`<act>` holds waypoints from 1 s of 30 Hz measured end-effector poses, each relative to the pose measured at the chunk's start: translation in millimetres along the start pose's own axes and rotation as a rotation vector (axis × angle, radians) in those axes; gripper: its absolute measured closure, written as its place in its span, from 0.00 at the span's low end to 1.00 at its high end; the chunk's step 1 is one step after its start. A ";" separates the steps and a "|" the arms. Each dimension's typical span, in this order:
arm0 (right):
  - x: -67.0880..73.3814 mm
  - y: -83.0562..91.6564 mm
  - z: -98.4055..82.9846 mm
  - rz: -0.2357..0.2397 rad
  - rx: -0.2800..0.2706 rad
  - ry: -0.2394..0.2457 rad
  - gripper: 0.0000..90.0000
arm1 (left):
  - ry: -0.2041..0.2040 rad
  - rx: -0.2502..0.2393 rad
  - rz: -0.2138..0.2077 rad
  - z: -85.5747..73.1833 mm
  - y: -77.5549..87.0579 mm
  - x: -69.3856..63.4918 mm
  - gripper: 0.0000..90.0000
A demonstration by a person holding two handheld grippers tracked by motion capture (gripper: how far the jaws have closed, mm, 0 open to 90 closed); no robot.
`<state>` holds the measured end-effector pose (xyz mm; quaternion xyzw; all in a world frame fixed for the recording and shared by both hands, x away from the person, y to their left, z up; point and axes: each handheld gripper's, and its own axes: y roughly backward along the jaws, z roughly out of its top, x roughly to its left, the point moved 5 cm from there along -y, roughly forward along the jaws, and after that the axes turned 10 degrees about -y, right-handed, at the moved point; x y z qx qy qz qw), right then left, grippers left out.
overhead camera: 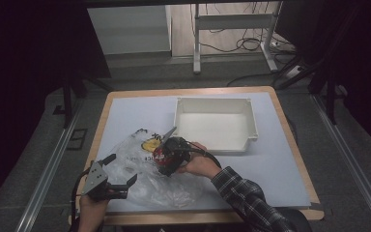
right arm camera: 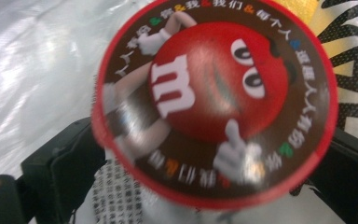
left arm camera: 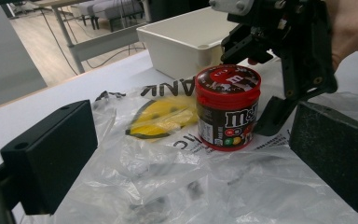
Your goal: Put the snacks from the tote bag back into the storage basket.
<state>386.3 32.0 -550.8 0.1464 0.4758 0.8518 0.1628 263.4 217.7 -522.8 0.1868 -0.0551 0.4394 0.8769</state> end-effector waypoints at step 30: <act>4.6 -6.2 12.4 -0.045 0.014 0.006 0.28 | -0.010 0.003 -0.005 0.1 -0.4 -1.0 0.01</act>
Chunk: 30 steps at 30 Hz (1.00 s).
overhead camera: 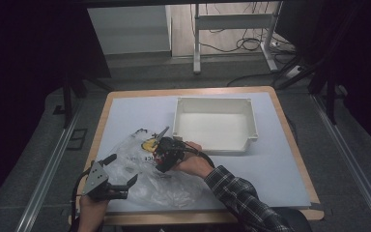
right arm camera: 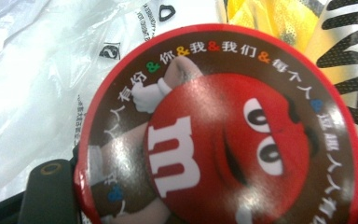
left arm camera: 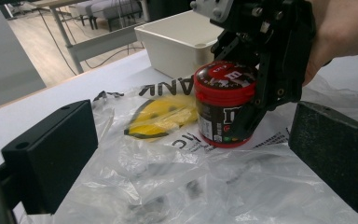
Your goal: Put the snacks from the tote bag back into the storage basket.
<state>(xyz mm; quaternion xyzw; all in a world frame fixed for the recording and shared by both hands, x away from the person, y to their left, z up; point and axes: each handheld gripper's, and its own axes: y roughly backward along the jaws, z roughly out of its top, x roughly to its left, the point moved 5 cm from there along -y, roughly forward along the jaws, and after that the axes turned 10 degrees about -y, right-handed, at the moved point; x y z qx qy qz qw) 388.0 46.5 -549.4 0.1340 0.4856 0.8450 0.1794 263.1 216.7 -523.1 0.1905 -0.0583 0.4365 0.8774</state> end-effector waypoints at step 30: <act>12.4 41.8 -6.4 0.079 -0.012 0.085 0.28 | -0.017 0.011 -0.003 -0.1 -1.0 -1.3 0.02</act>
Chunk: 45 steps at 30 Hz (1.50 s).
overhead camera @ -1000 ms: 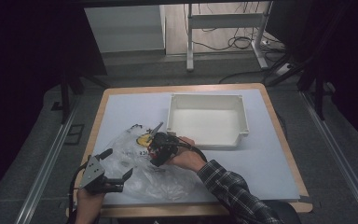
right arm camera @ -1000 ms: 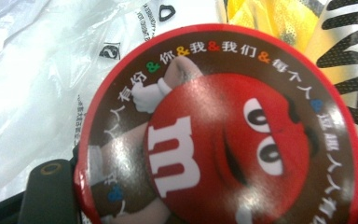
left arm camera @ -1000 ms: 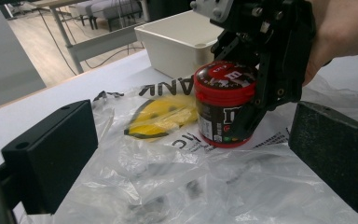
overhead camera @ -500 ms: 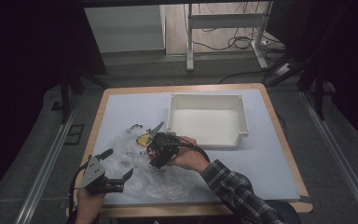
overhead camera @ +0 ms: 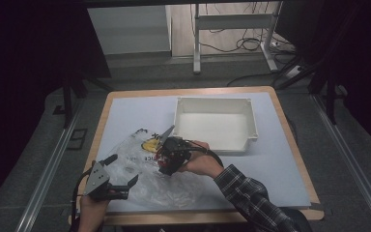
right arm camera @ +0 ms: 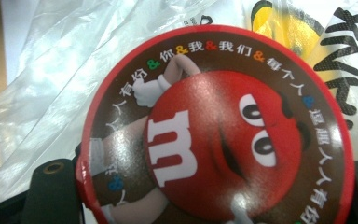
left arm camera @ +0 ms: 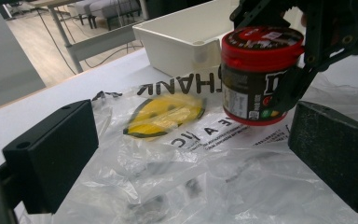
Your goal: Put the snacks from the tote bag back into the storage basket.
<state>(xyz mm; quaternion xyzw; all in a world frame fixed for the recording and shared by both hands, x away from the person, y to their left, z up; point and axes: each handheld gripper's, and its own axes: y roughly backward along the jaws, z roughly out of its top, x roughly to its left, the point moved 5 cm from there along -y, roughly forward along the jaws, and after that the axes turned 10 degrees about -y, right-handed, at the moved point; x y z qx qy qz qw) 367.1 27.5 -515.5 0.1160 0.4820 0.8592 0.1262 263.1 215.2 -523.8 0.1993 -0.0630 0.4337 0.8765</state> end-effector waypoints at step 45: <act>-42.6 54.2 -30.8 -0.061 -0.029 -0.040 0.29 | -0.018 -0.010 0.003 1.8 0.4 -1.6 0.02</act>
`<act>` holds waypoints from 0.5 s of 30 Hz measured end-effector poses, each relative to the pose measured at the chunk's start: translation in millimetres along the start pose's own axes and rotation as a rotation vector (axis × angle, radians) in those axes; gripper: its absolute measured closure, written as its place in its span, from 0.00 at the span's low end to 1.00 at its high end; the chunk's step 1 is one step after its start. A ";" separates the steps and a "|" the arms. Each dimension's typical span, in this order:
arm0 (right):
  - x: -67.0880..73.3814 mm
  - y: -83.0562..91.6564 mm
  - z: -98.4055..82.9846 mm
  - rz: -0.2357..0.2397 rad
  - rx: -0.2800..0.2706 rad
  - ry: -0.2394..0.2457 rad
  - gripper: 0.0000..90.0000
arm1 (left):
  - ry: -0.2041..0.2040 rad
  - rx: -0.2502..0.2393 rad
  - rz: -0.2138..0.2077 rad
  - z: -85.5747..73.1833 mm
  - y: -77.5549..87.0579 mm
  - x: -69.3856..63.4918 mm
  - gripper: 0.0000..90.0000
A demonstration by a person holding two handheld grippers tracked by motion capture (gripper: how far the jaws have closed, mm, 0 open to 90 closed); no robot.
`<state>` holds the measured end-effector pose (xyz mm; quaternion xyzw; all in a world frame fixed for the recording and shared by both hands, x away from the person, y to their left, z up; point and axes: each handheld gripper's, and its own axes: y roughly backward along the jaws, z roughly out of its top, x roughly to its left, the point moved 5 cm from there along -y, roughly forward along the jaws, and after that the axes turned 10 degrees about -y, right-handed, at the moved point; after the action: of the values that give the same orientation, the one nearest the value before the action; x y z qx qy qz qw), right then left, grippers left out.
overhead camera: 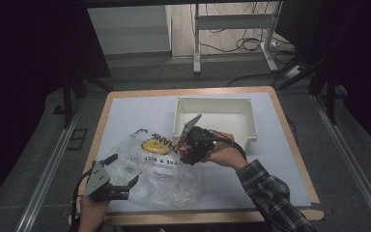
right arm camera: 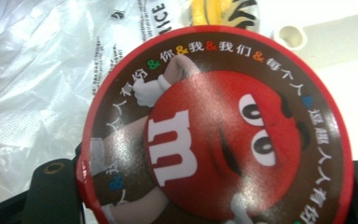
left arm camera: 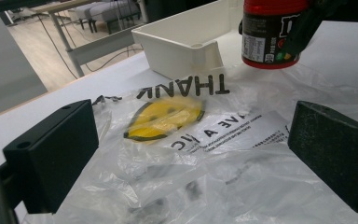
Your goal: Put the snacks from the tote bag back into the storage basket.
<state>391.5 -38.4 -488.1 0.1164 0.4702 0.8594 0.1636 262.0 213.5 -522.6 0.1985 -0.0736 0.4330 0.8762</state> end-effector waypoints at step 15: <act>-19.2 7.6 -0.8 -0.037 -0.007 -0.008 0.29 | -0.003 -0.002 0.002 0.3 0.2 -0.1 0.02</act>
<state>407.6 -50.3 -482.9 0.1102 0.4685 0.8575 0.1818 261.7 213.4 -522.3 0.1983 -0.0753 0.4334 0.8759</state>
